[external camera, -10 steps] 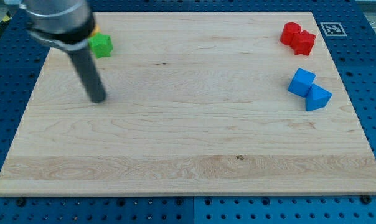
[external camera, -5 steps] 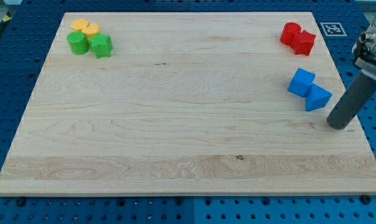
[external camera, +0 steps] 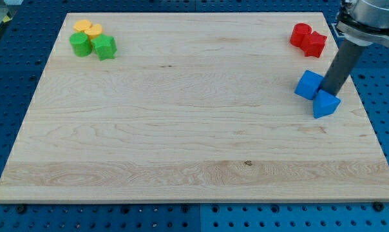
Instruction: Move the blue cube towards the center
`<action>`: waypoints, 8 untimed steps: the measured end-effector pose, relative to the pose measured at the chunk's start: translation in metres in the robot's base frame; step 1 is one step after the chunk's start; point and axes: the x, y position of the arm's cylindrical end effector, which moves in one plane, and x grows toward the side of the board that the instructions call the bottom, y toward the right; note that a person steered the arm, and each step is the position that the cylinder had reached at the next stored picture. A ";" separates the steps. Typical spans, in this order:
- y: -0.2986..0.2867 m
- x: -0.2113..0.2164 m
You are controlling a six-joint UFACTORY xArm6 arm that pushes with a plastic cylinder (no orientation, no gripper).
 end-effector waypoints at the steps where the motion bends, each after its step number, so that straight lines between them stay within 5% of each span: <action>1: -0.021 -0.001; 3: -0.052 -0.002; 6: -0.014 -0.020; 8: -0.053 -0.030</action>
